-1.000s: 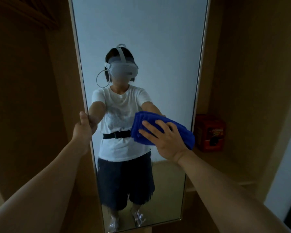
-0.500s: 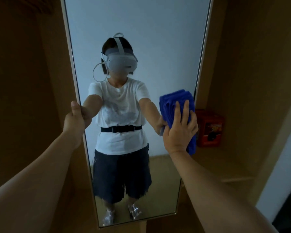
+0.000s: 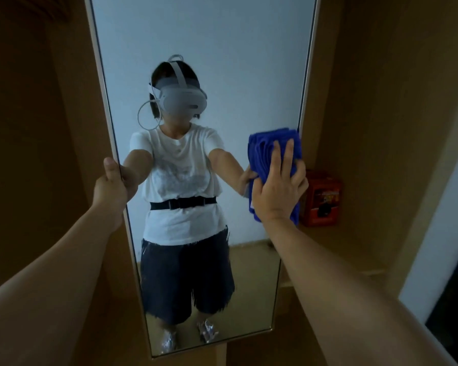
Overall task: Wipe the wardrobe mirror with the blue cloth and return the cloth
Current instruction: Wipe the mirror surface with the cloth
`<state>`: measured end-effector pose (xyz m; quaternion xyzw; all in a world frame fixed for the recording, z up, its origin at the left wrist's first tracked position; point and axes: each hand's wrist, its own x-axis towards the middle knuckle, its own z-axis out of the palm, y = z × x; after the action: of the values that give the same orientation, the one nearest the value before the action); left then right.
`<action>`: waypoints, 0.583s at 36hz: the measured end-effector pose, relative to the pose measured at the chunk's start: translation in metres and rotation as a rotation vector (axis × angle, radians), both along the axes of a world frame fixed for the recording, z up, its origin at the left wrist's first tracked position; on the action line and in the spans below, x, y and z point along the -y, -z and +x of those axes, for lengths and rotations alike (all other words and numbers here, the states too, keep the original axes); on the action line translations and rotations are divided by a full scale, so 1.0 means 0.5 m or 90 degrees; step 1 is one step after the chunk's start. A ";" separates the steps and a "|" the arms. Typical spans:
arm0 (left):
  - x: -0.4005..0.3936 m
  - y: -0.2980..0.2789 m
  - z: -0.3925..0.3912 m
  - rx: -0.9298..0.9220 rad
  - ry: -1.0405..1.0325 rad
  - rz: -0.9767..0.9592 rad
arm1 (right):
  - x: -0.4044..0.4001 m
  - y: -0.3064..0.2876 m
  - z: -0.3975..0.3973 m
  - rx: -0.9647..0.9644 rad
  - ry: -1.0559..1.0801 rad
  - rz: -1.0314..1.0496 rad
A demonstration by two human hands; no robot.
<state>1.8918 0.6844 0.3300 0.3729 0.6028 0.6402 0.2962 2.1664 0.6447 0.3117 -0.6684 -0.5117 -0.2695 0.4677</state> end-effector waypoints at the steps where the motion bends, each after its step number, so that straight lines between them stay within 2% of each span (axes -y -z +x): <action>1: -0.002 0.002 -0.001 0.005 0.003 -0.002 | -0.005 -0.014 0.000 0.015 -0.001 0.013; 4: -0.006 0.024 -0.009 0.008 0.035 -0.033 | -0.013 -0.025 -0.007 0.041 -0.003 0.034; 8: -0.001 0.088 -0.034 0.006 0.093 -0.102 | -0.013 0.019 -0.023 0.108 -0.021 0.044; 12: 0.014 0.129 -0.047 0.011 0.157 -0.094 | -0.004 0.119 -0.051 0.191 -0.062 0.027; 17: 0.030 0.160 -0.047 -0.039 0.179 -0.084 | 0.012 0.263 -0.081 0.329 -0.115 -0.015; 21: 0.036 0.194 -0.041 -0.063 0.183 -0.087 | 0.021 0.314 -0.110 0.446 -0.187 -0.036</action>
<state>1.8711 0.6664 0.2332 0.4653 0.5994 0.5296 0.3792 2.1115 0.6343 0.1547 -0.4679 -0.7384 -0.3973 0.2793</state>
